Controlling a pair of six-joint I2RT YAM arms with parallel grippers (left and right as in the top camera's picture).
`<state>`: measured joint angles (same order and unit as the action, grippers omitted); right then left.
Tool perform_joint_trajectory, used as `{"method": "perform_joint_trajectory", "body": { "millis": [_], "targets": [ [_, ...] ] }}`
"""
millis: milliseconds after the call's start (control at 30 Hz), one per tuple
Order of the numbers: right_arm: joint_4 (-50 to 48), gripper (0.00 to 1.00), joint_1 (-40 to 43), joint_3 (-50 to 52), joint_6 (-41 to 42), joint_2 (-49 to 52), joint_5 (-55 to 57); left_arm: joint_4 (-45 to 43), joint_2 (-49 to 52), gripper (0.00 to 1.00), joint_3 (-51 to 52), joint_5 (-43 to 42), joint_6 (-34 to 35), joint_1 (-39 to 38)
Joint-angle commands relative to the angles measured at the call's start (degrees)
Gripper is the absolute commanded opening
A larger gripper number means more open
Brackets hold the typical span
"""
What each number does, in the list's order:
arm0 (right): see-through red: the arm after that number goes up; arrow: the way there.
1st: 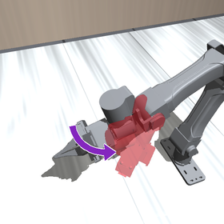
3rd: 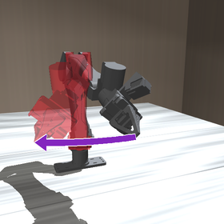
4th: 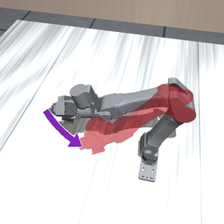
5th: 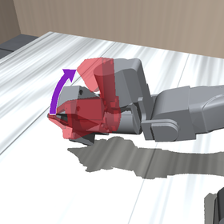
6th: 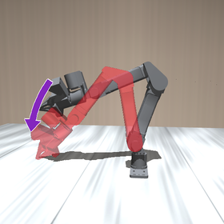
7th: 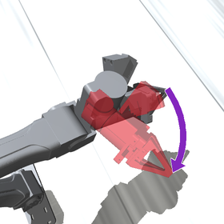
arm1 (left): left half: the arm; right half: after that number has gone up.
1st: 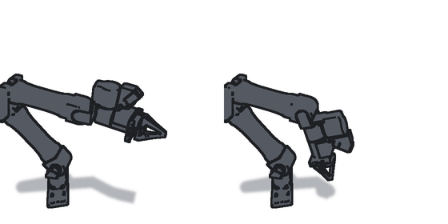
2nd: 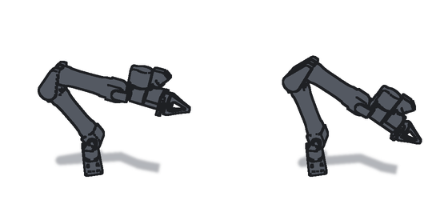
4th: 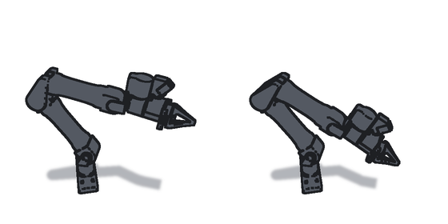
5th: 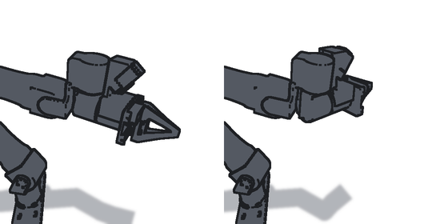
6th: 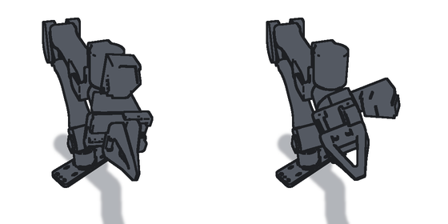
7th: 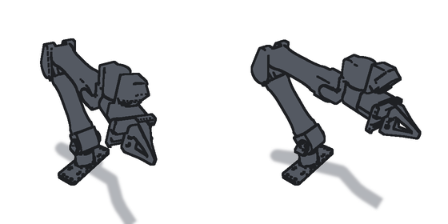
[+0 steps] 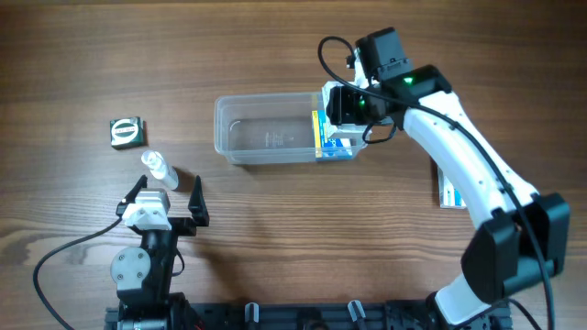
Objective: Pack container
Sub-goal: 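Carry Hansaplast box with right gripper and place it in container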
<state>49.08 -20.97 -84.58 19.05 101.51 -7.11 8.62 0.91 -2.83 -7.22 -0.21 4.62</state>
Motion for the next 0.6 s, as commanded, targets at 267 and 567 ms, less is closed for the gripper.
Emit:
{"method": "perform_joint_trajectory", "body": {
  "millis": [267,567],
  "targets": [
    [-1.03,0.82,-0.2,-0.07,2.01,4.46,2.19,-0.07,-0.04,1.0,0.35,-0.66,-1.07,0.37],
    [-2.29,0.86,-0.2,-0.07,1.57,4.44,1.2,-0.07,-0.04,1.0,0.35,-0.66,-1.07,0.37]
  ]
}}
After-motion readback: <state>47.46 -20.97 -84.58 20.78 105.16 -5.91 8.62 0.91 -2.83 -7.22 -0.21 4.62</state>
